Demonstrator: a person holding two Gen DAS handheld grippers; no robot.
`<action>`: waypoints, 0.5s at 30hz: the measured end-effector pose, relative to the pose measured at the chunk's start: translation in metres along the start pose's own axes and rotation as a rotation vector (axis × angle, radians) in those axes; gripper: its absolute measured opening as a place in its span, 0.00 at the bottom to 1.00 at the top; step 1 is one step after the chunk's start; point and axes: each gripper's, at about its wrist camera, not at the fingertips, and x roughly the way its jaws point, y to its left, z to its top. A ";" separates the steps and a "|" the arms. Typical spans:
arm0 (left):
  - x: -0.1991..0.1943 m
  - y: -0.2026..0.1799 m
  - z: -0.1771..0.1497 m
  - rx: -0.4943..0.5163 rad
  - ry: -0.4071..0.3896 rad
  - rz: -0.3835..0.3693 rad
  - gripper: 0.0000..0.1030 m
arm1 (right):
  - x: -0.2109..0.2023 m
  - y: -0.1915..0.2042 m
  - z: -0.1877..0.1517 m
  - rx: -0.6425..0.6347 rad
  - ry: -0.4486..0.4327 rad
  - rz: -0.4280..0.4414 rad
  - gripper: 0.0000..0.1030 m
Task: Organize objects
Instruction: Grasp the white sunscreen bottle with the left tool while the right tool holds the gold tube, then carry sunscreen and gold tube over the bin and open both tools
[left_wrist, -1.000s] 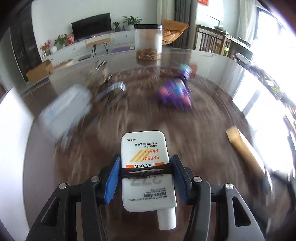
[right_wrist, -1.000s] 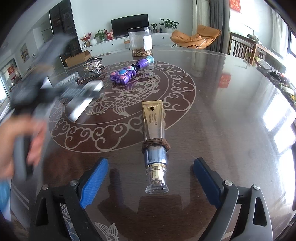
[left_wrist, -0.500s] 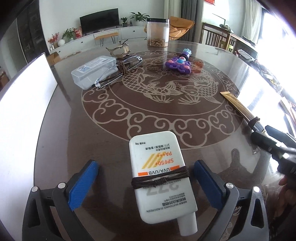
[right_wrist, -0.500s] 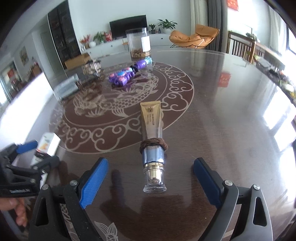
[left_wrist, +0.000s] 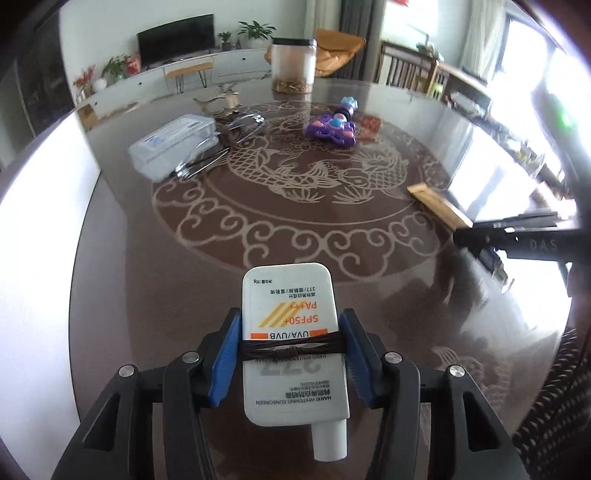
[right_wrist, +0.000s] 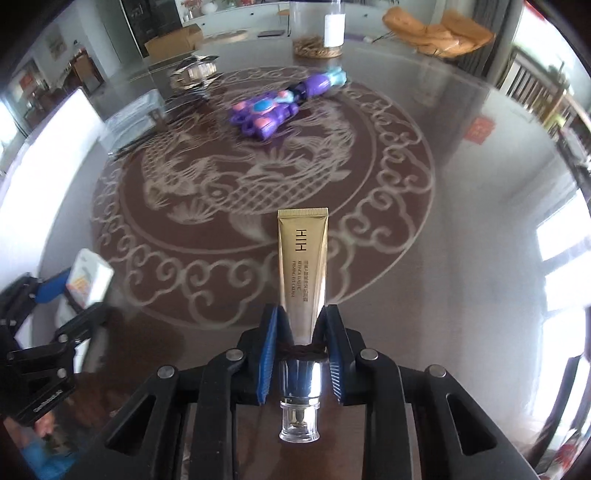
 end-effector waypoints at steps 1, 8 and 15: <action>-0.007 0.003 -0.004 -0.017 -0.015 -0.022 0.51 | -0.005 0.000 -0.005 0.024 -0.010 0.035 0.25; -0.106 0.023 -0.017 -0.076 -0.182 -0.149 0.51 | -0.067 0.049 -0.031 0.047 -0.131 0.213 0.25; -0.207 0.130 -0.039 -0.204 -0.308 0.064 0.51 | -0.134 0.196 -0.003 -0.150 -0.276 0.442 0.25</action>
